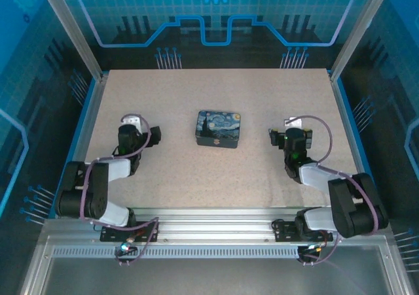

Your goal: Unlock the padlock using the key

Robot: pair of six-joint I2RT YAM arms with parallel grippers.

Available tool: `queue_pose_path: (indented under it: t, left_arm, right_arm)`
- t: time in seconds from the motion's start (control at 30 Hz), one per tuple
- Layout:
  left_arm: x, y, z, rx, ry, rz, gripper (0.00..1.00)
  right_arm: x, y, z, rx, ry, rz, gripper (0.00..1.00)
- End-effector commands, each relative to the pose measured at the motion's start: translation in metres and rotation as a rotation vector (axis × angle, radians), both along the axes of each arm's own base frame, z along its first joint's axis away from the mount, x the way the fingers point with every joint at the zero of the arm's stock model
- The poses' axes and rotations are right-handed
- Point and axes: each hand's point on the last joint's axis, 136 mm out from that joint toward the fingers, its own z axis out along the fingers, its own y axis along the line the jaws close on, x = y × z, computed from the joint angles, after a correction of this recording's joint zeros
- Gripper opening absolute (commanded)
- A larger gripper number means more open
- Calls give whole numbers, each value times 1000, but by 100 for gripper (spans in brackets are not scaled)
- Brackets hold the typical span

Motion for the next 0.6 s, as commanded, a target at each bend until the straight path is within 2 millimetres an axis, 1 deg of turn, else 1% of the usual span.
queue_pose_path:
  t: [0.0,0.07,0.1,0.13,0.17,0.2,0.23,0.27,0.3,0.33,0.4,0.57]
  left_arm:
    - [7,-7,19,35,-147,-48,99]
    - [10,-8,19,40,-147,-56,99]
    - [10,-8,18,42,-135,-51,99]
    - [11,-8,19,57,-136,-45,99]
    - [11,-8,18,73,-131,-37,99]
    - [12,-8,19,99,-129,-20,99]
    - [11,-9,19,114,-133,-13,99]
    - [11,-9,19,122,-135,-7,99]
    - [11,-9,20,125,-137,-4,99]
    - [11,-9,20,126,-136,-3,99]
    - [11,-9,19,126,-136,-4,99]
    - [11,-9,19,126,-134,-4,99]
  right_arm:
    - [15,-3,16,52,-135,26,100]
    - [16,-2,10,73,-104,51,100]
    - [17,1,11,77,-120,78,100]
    - [16,6,8,89,-111,119,100]
    - [17,11,4,98,-122,162,100]
    - [20,12,2,76,-169,169,100]
    - [22,12,-7,75,-112,160,100]
    - [25,10,-11,92,-33,139,100]
    - [30,10,-5,77,-75,139,100]
    - [27,8,-7,65,-61,111,100]
    - [28,11,-5,46,-73,119,100]
    - [29,12,-8,84,-52,146,100]
